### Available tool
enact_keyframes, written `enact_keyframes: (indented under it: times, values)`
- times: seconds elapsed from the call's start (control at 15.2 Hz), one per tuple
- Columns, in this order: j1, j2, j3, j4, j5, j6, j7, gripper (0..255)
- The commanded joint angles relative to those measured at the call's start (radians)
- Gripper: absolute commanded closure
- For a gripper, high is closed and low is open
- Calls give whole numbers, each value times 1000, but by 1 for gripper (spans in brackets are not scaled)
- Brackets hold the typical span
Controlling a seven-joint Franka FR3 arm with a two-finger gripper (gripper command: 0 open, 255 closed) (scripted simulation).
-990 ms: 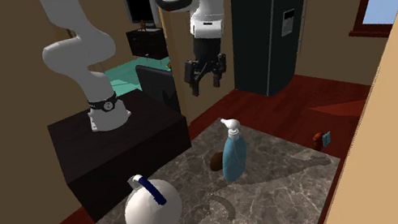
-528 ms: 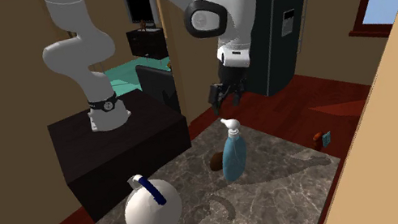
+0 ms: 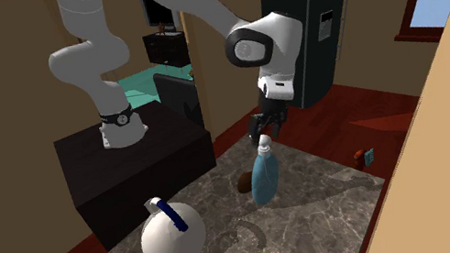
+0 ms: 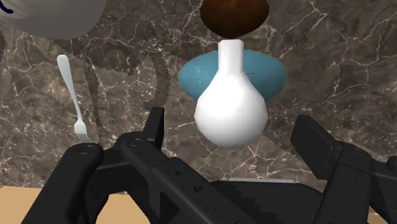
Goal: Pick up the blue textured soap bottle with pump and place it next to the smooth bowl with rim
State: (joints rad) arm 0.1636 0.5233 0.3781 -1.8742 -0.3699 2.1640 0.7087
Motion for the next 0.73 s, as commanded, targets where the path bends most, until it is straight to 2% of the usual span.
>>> enact_keyframes:
  times: [0.0, 0.59, 0.66]
  values:
    - [1, 20, -8, -2, -11, 21, 5, 0]
    - [2, 31, -13, -8, -18, 37, 9, 0]
    - [2, 31, -13, -8, -18, 37, 9, 255]
